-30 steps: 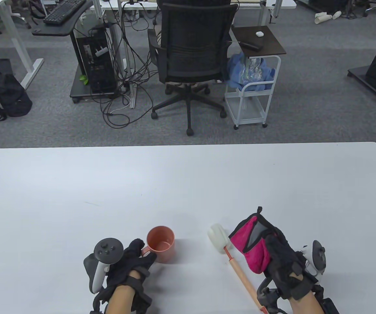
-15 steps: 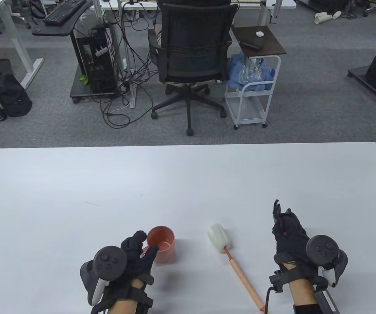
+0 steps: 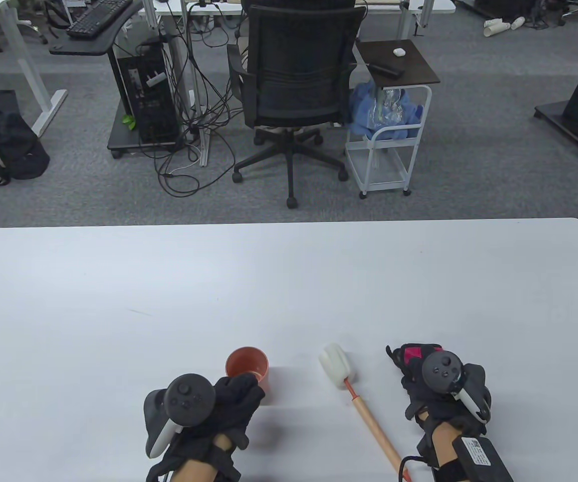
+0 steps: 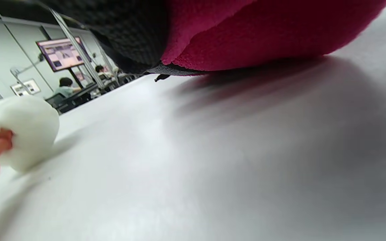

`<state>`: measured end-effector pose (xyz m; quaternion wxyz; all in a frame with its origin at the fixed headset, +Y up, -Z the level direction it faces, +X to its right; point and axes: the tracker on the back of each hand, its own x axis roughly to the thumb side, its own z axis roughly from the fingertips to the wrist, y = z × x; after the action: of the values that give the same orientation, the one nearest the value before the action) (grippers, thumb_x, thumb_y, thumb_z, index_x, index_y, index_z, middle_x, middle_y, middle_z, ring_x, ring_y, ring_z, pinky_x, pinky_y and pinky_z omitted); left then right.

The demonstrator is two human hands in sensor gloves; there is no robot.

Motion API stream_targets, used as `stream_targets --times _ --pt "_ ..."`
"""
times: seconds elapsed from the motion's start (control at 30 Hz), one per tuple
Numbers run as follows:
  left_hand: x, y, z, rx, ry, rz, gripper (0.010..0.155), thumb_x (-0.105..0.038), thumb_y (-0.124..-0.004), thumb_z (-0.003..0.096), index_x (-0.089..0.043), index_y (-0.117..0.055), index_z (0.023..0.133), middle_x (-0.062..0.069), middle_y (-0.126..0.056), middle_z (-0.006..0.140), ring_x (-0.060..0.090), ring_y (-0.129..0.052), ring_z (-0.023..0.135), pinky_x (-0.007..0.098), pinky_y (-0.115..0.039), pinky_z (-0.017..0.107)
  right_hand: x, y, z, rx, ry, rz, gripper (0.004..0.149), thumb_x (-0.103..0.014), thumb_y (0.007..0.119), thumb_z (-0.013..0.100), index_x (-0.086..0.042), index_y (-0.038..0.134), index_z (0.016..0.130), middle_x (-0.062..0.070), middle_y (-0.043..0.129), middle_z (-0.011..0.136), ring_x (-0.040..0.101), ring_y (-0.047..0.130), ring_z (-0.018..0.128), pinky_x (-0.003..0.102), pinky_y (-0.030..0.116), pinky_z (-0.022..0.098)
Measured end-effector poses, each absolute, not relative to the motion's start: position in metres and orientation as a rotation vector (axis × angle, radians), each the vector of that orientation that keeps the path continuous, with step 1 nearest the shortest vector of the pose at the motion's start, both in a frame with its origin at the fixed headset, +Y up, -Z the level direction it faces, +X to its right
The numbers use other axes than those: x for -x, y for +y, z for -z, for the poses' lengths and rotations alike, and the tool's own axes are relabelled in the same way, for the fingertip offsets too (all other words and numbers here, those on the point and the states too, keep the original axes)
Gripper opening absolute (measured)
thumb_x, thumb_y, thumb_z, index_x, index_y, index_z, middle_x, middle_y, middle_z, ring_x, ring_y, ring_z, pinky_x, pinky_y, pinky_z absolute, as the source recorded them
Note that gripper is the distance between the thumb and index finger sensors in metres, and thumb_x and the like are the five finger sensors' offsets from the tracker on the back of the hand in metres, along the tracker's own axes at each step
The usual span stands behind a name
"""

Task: Brush the water cup with the cup brush

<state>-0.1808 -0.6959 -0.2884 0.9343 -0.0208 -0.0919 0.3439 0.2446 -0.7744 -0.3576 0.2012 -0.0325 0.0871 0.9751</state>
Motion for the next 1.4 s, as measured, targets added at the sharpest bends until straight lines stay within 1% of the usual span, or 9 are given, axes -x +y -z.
stream_targets --times 0.1,0.17,0.27,0.4,0.47,0.57,0.73,1.07,1.4 --pt "0.18 -0.695 0.288 0.03 -0.176 -0.61 0.056 -0.051 -0.073 0.046 -0.017 -0.081 0.09 0.014 -0.085 0.083 0.035 -0.101 0.058 0.052 -0.082 0.049 -0.244 -0.783 0.357 0.119 0.367 -2.736 0.071 -0.05 0.071 0.052 -0.027 0.036 0.108 0.013 0.012 0.115 0.041 0.01 0.108 0.062 0.016 0.077" --pt "0.18 -0.695 0.288 0.022 -0.17 -0.57 0.057 -0.052 -0.073 0.0458 -0.018 -0.08 0.091 0.014 -0.084 0.084 0.036 -0.1 0.06 0.053 -0.081 0.051 -0.243 -0.785 0.355 0.109 0.404 -2.694 0.077 -0.057 0.069 0.05 -0.03 0.028 0.109 0.013 0.005 0.114 0.041 0.006 0.107 0.063 0.014 0.076" --pt "0.177 -0.697 0.287 0.03 -0.178 -0.564 0.057 -0.051 -0.073 0.046 -0.018 -0.078 0.092 0.015 -0.081 0.088 0.038 -0.097 0.066 0.054 -0.078 0.055 -0.242 -0.775 0.352 0.045 0.304 -2.599 0.083 -0.061 0.067 0.048 -0.031 0.02 0.109 0.013 0.0 0.113 0.041 0.004 0.107 0.063 0.014 0.076" --pt "0.173 -0.698 0.287 0.025 -0.196 -0.521 0.06 -0.052 -0.073 0.0458 -0.02 -0.072 0.096 0.014 -0.074 0.093 0.039 -0.091 0.074 0.055 -0.074 0.06 -0.236 -0.755 0.344 -0.003 0.207 -2.57 0.083 -0.061 0.067 0.048 -0.031 0.019 0.109 0.013 -0.001 0.112 0.041 0.003 0.107 0.063 0.014 0.076" --pt "0.172 -0.699 0.287 0.046 -0.225 -0.52 0.064 -0.053 -0.073 0.0458 -0.021 -0.064 0.1 0.014 -0.063 0.101 0.042 -0.08 0.085 0.057 -0.067 0.065 -0.233 -0.746 0.339 -0.014 0.198 -2.581 0.081 -0.06 0.066 0.049 -0.031 0.021 0.109 0.013 -0.001 0.112 0.041 0.003 0.107 0.063 0.014 0.076" --pt "0.168 -0.7 0.286 0.071 -0.275 -0.514 0.07 -0.056 -0.071 0.0461 -0.027 -0.048 0.105 0.01 -0.04 0.111 0.046 -0.049 0.103 0.062 -0.05 0.073 -0.225 -0.733 0.331 -0.053 0.189 -2.588 0.079 -0.058 0.067 0.049 -0.031 0.023 0.109 0.013 0.001 0.113 0.041 0.004 0.107 0.063 0.014 0.076" --pt "0.163 -0.697 0.284 0.007 -0.278 -0.429 0.076 -0.058 -0.07 0.0456 -0.028 -0.038 0.107 0.008 -0.026 0.114 0.045 -0.029 0.109 0.066 -0.038 0.075 -0.217 -0.72 0.318 -0.083 0.217 -2.672 0.079 -0.058 0.067 0.049 -0.031 0.024 0.109 0.012 0.003 0.112 0.04 0.004 0.107 0.063 0.015 0.076" --pt "0.163 -0.7 0.285 0.039 -0.278 -0.448 0.076 -0.058 -0.07 0.0457 -0.027 -0.039 0.108 0.009 -0.027 0.114 0.045 -0.028 0.109 0.068 -0.035 0.074 -0.216 -0.73 0.287 -0.046 0.222 -2.71 0.078 -0.058 0.067 0.049 -0.032 0.024 0.109 0.013 -0.001 0.112 0.04 0.002 0.106 0.063 0.014 0.076" --pt "0.167 -0.702 0.286 0.048 -0.268 -0.488 0.075 -0.057 -0.07 0.0459 -0.026 -0.041 0.107 0.009 -0.025 0.113 0.046 -0.027 0.109 0.068 -0.035 0.074 -0.212 -0.741 0.284 -0.086 0.237 -2.669 0.076 -0.057 0.067 0.049 -0.032 0.027 0.109 0.012 0.0 0.112 0.04 0.003 0.106 0.063 0.014 0.076"
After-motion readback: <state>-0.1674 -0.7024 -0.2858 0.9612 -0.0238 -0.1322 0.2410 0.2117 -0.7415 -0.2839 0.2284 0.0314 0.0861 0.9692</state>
